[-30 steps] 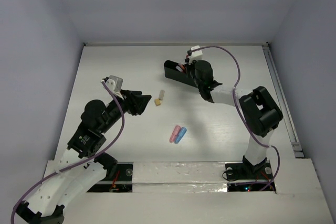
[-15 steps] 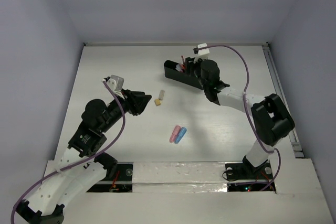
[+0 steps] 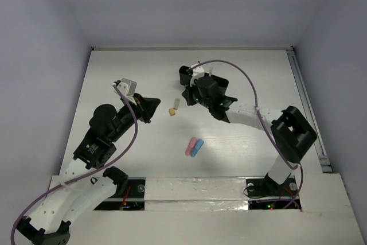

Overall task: Sort the stationery into containers
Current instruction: Place the pen in the storage box, then pick up the stationery from the center of the board.

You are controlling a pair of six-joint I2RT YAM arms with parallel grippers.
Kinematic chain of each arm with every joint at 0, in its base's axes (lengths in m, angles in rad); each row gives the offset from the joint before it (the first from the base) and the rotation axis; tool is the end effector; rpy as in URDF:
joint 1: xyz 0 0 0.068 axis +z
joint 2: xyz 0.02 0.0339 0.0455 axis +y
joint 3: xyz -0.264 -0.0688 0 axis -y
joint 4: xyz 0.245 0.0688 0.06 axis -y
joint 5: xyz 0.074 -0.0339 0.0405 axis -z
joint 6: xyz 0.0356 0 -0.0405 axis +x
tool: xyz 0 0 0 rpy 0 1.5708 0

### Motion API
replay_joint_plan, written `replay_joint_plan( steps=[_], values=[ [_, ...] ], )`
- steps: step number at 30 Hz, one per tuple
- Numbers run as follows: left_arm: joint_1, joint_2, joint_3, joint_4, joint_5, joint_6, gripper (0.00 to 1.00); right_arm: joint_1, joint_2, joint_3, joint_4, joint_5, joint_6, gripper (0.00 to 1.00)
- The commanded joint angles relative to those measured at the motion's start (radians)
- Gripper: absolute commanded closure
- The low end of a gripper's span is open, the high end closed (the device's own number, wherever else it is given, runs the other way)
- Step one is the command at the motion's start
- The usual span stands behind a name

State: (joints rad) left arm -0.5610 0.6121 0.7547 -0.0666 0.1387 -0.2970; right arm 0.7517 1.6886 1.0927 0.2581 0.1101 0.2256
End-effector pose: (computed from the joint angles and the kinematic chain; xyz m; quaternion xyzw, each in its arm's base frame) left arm 0.1217 -0.0823 0.3677 0.1396 0.6655 -0.3472 0.6458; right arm 0.2881 0.2639 0.2516 -0.1811 0.7949 0.2314 0.5308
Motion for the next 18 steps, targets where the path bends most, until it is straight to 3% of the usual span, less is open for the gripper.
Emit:
replay_joint_plan(
  steps=[1, 2, 3, 5, 6, 7, 11, 18],
  values=[
    [0.004, -0.011, 0.069, 0.013, -0.042, 0.068, 1.00, 0.023, 0.075, 0.093, -0.154, -0.023, 0.079, 0.98],
    [0.004, -0.011, 0.064, 0.022, -0.048, 0.071, 1.00, 0.023, 0.092, 0.107, -0.164, -0.020, 0.115, 0.92],
    [0.004, -0.009, 0.055, 0.031, -0.045, 0.071, 1.00, 0.023, 0.109, 0.121, -0.172, -0.018, 0.130, 0.74],
    [0.004, -0.006, 0.029, 0.050, -0.025, 0.064, 1.00, 0.050, 0.155, 0.148, -0.169, 0.034, 0.173, 0.58],
    [0.013, -0.003, 0.023, 0.053, -0.013, 0.061, 1.00, 0.051, 0.169, 0.151, -0.155, 0.048, 0.179, 0.44],
    [0.024, 0.000, 0.020, 0.053, -0.001, 0.056, 1.00, 0.063, 0.187, 0.163, -0.134, 0.069, 0.188, 0.40],
    [0.024, -0.002, 0.011, 0.051, 0.022, 0.067, 1.00, 0.063, 0.305, 0.226, -0.134, 0.154, 0.245, 0.38],
    [0.055, -0.002, 0.006, 0.054, 0.064, 0.071, 1.00, 0.081, 0.408, 0.340, -0.195, 0.201, 0.235, 0.43]
  ],
)
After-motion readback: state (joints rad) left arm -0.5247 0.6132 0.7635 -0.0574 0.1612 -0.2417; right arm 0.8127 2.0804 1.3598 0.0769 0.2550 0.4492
